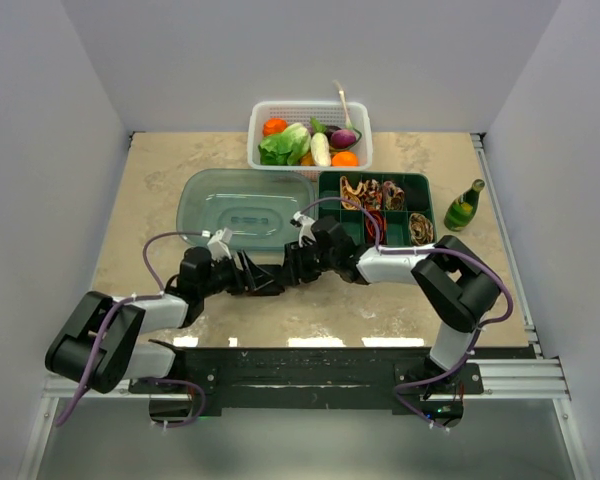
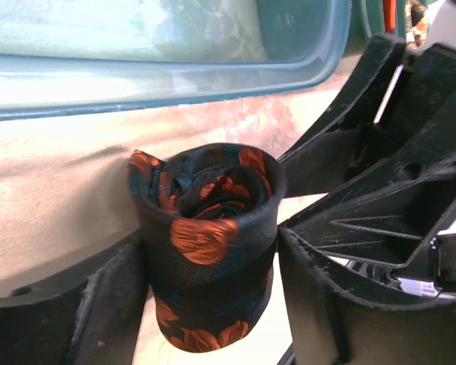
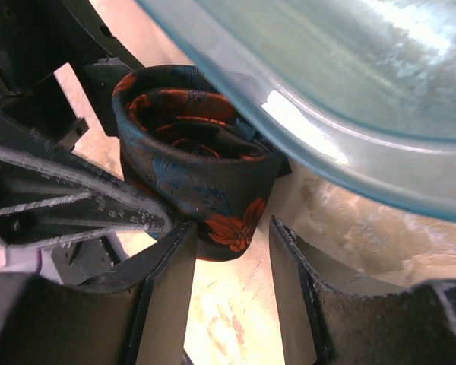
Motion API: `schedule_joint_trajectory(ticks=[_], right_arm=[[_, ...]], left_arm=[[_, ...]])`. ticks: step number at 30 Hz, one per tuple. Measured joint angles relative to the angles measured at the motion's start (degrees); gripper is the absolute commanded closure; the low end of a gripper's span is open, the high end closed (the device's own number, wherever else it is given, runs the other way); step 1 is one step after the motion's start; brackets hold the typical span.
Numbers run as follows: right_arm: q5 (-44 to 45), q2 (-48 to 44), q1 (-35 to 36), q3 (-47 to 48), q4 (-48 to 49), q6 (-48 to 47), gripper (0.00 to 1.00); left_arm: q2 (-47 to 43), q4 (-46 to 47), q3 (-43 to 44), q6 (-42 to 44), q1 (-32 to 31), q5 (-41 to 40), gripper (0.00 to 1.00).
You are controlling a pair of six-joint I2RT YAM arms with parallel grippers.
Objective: Roll the ties
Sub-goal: Pick up the tie at the center of the board.
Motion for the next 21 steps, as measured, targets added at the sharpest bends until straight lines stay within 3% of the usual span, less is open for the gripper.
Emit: schedule_joint_trajectory(ticks=[6, 13, 21], right_arm=[[-2.49, -0.02, -0.04, -1.22, 1.51, 0.26, 0.54], [-4.50, -0.04, -0.15, -2.01, 2.80, -0.07, 0.56], [-6.78, -0.04, -0.48, -3.58, 4.59, -0.94, 0.62]], left_arm=[[0.98, 8.00, -3.26, -1.22, 0.11, 2.14, 0.41], [2.34, 14.69, -4.48, -2.01, 0.31, 5.49, 0.29], [4.55, 16.06, -4.50, -0.92, -0.61, 6.84, 0.35]])
